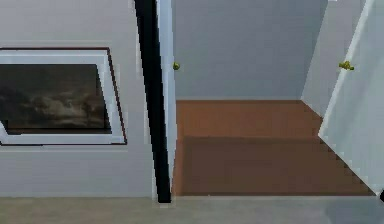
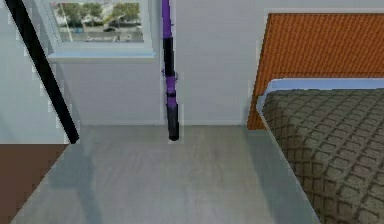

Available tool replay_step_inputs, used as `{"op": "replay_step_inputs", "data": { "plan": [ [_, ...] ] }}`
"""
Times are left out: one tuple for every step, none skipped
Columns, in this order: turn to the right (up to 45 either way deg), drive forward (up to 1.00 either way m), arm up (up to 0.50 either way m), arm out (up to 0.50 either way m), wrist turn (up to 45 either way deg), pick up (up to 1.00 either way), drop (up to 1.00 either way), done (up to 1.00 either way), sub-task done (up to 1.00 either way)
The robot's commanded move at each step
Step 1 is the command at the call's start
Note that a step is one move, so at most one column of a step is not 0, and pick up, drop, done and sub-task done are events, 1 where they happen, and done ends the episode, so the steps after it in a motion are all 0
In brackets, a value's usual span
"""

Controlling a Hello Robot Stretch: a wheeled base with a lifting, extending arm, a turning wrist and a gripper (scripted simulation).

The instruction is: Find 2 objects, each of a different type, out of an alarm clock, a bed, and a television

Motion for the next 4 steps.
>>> {"op": "replay_step_inputs", "data": {
  "plan": [
    [-45.0, 0.0, 0.0, 0.0, 0.0, 0.0, 0.0, 0.0, 0.0],
    [-27.0, 0.0, 0.0, 0.0, 0.0, 0.0, 0.0, 0.0, 0.0],
    [0.0, 0.75, 0.0, 0.0, 0.0, 0.0, 0.0, 0.0, 0.0],
    [-45.0, 0.0, 0.0, 0.0, 0.0, 0.0, 0.0, 0.0, 0.0]
  ]
}}
